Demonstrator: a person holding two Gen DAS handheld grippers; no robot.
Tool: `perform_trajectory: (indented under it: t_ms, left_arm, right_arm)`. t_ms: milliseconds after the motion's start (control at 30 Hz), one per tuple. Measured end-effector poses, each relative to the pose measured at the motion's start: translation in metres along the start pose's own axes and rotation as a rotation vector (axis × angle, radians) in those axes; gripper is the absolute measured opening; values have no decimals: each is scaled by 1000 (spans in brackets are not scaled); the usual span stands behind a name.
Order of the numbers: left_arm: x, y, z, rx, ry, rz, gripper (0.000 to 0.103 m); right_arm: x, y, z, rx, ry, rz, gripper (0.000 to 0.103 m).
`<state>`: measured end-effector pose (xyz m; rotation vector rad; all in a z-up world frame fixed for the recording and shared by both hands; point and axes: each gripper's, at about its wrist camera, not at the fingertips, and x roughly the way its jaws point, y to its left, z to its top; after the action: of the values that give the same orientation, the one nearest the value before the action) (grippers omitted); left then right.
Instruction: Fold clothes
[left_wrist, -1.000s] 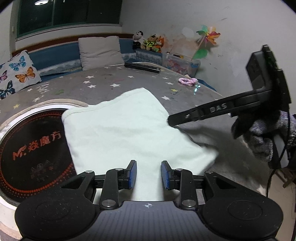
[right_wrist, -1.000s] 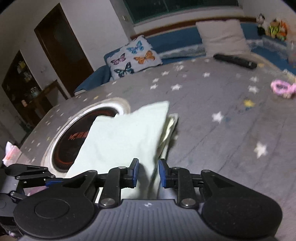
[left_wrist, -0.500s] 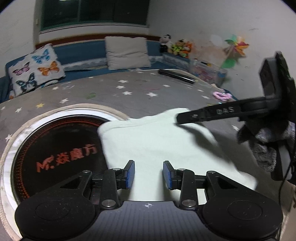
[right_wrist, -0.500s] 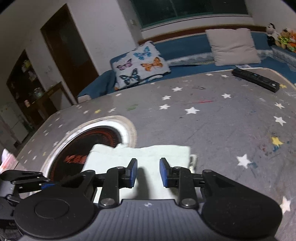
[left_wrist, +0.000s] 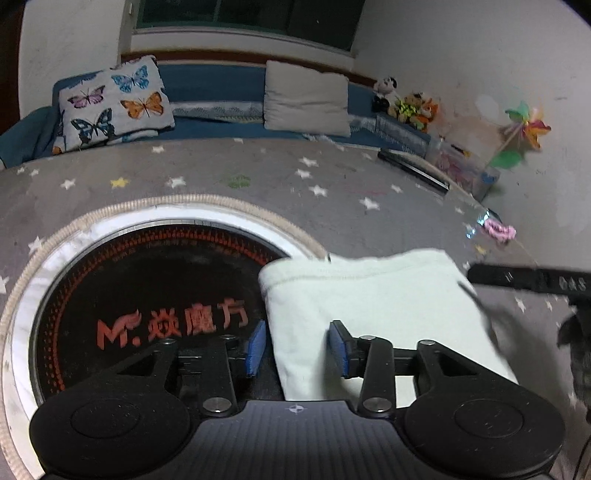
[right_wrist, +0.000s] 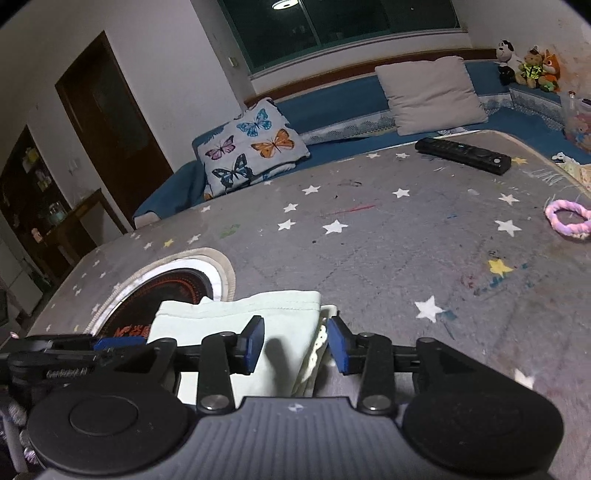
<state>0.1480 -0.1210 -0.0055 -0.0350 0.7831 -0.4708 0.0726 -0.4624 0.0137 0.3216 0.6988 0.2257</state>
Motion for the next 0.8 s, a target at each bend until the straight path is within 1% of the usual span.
perform_trajectory:
  t_ms: [33, 133, 267, 400, 467, 633, 800]
  left_arm:
    - [1, -1, 2, 0, -6, 2, 47]
    - [7, -2, 10, 4, -25, 22, 47]
    - [20, 6, 18, -8, -18, 57, 48]
    - [27, 14, 20, -18, -20, 64, 50]
    - [28, 16, 19, -27, -15, 61, 52]
    - [13, 17, 14, -36, -14, 30, 52]
    - [-3, 11, 2, -21, 14, -2, 52]
  right_arm:
    - [-2, 1, 0, 2, -2, 6, 46]
    - [-3, 5, -3, -3, 4, 28, 48]
    - [0, 9, -8, -15, 24, 37, 49]
    - [6, 7, -12, -6, 43, 22, 49]
    - [6, 5, -13, 5, 45, 19, 49]
    - [-3, 7, -19, 3, 53, 38, 50]
    - [-3, 8, -31, 11, 80, 39, 53]
